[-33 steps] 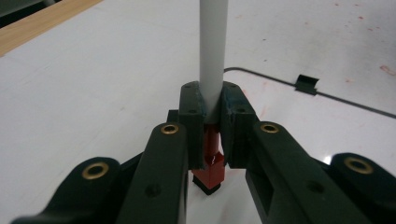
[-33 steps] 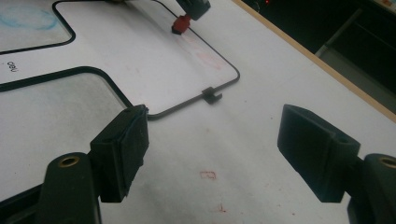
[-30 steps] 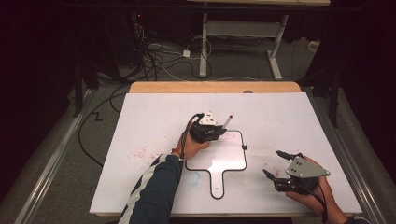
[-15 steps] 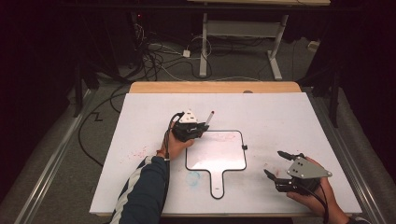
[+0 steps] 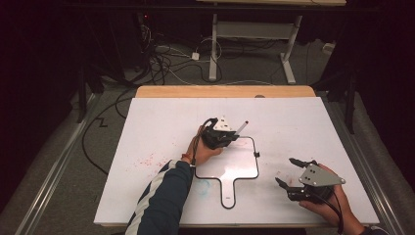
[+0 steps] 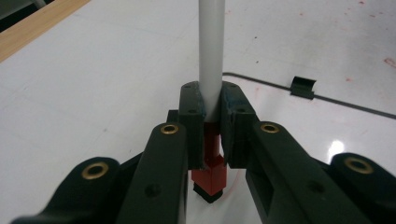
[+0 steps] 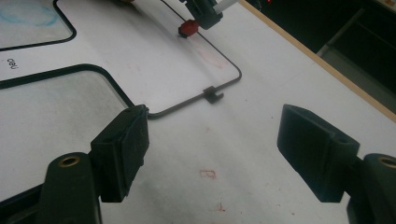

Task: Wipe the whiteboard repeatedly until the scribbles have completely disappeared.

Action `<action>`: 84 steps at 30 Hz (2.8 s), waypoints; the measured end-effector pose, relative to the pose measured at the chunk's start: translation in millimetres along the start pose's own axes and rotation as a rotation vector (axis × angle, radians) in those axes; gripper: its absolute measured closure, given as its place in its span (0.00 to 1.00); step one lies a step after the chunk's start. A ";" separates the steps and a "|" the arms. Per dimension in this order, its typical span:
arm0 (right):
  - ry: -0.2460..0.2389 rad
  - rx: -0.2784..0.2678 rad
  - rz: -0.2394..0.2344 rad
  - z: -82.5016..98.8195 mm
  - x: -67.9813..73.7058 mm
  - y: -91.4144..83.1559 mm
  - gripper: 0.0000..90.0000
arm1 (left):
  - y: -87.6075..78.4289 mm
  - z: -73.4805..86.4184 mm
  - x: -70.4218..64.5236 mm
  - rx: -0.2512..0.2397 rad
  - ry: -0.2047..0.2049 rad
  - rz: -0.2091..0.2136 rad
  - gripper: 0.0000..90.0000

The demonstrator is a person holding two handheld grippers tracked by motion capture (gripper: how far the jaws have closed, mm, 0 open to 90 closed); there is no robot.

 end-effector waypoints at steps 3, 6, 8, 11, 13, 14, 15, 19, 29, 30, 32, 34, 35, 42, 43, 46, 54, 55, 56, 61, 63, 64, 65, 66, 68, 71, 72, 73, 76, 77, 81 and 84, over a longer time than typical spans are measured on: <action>0.014 0.004 0.007 1.9 -2.0 0.0 0.29 | -2.6 -3.5 1.5 -0.002 0.000 -0.011 0.88; 0.021 0.013 0.008 4.3 -3.4 2.5 0.29 | -6.1 -4.5 3.3 -0.007 -0.009 -0.018 0.88; 0.031 0.017 0.015 5.1 -4.6 4.2 0.29 | -6.0 -3.6 3.6 0.001 -0.008 -0.024 0.88; 0.070 0.006 0.017 3.3 -7.2 8.5 0.30 | -5.5 -6.3 1.0 -0.007 -0.005 -0.024 0.88; 0.106 -0.001 0.024 0.7 -10.4 14.0 0.31 | -6.2 -8.6 -2.7 -0.003 0.005 -0.018 0.88; 0.125 -0.003 0.027 -1.1 -11.8 17.2 0.32 | -6.8 -10.4 -4.7 -0.009 0.010 -0.020 0.88; 0.140 -0.008 0.024 -3.3 -13.6 21.0 0.32 | -8.1 -12.9 -6.6 -0.019 0.013 -0.023 0.88; 0.238 -0.059 0.002 -16.2 -23.5 35.7 0.32 | -12.1 -20.1 -12.6 -0.050 0.007 -0.026 0.88; 0.361 -0.135 -0.064 -64.5 -29.9 82.6 0.42 | -18.2 -27.6 -30.6 -0.091 0.024 -0.035 0.88; 0.364 -0.134 -0.074 -67.9 -28.5 87.7 0.43 | -18.5 -27.6 -31.5 -0.097 0.021 -0.041 0.88; 0.383 -0.145 -0.097 -74.4 -25.7 96.9 0.45 | -19.0 -27.5 -33.6 -0.111 0.012 -0.049 0.88; 0.396 -0.152 -0.104 -78.7 -24.7 105.3 0.48 | -19.2 -26.9 -36.2 -0.123 0.003 -0.049 0.88; 0.405 -0.159 -0.113 -80.6 -24.1 109.1 0.50 | -19.6 -26.6 -37.2 -0.128 -0.001 -0.055 0.88; 0.414 -0.177 -0.084 -89.3 -22.3 125.1 0.74 | -24.3 -24.1 -37.3 -0.156 -0.027 -0.086 0.88; 0.410 -0.180 -0.078 -90.1 -22.4 126.4 0.80 | -25.1 -24.0 -37.1 -0.157 -0.029 -0.090 0.88; 0.403 -0.180 -0.058 -91.3 -22.8 129.4 0.88 | -26.1 -23.4 -36.7 -0.160 -0.041 -0.103 0.87; 0.332 -0.138 -0.056 -88.7 -23.0 132.8 0.90 | -41.5 -21.9 -38.7 -0.096 -0.025 -0.155 0.51; 0.325 -0.128 -0.055 -86.0 -25.5 132.4 0.91 | -49.6 -18.6 -39.0 -0.088 -0.009 -0.166 0.46; 0.303 -0.110 -0.043 -82.3 -28.2 132.1 0.91 | -59.3 -13.3 -39.0 -0.078 0.020 -0.188 0.43; 0.205 -0.019 -0.032 -57.3 -35.1 137.6 0.91 | -105.3 20.7 -45.1 -0.015 0.090 -0.196 0.32; 0.229 -0.033 -0.027 -54.3 -39.7 137.1 0.91 | -120.8 34.1 -48.2 0.002 0.095 -0.209 0.29; 0.214 -0.024 -0.010 -53.5 -41.9 136.9 0.91 | -127.7 41.2 -49.5 0.012 0.094 -0.211 0.26; 0.199 -0.022 -0.007 -52.9 -43.0 137.0 0.91 | -133.7 48.9 -50.2 0.029 0.094 -0.225 0.25; 0.210 -0.024 -0.008 -52.5 -43.6 137.1 0.91 | -139.0 56.9 -51.0 0.045 0.095 -0.244 0.25; 0.208 -0.031 -0.019 -53.2 -41.9 139.0 0.91 | -149.7 72.7 -53.5 0.080 0.092 -0.254 0.25; 0.244 -0.065 -0.083 -58.2 -30.4 145.1 0.91 | -168.0 84.1 -54.1 0.074 0.037 -0.282 0.25; 0.235 -0.067 -0.088 -60.0 -26.8 147.2 0.91 | -174.2 86.8 -54.0 0.069 0.011 -0.286 0.25; 0.220 -0.063 -0.090 -61.7 -23.7 148.7 0.91 | -180.5 89.2 -54.0 0.065 0.002 -0.299 0.25; 0.141 -0.019 -0.065 -61.8 -23.9 146.8 0.91 | -196.8 97.4 -55.7 0.052 -0.037 -0.318 0.25; 0.117 0.003 -0.038 -60.2 -26.3 145.5 0.91 | -201.0 100.7 -56.4 0.054 -0.044 -0.323 0.25; 0.132 0.002 -0.002 -54.8 -34.7 143.4 0.91 | -205.9 107.0 -58.4 0.069 -0.061 -0.330 0.25; 0.117 -0.018 -0.024 -56.1 -27.6 154.5 0.91 | -203.4 106.1 -61.9 0.074 -0.044 -0.314 0.25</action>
Point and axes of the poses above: each handheld gripper's, and its own axes: y roughly forward along the jaws, z roughly out of its underside, x roughly to its left, the point moved 7 cm from there along y, roughly forward along the jaws, and after that the axes turned 11 degrees about -x, right-handed, at the moved point
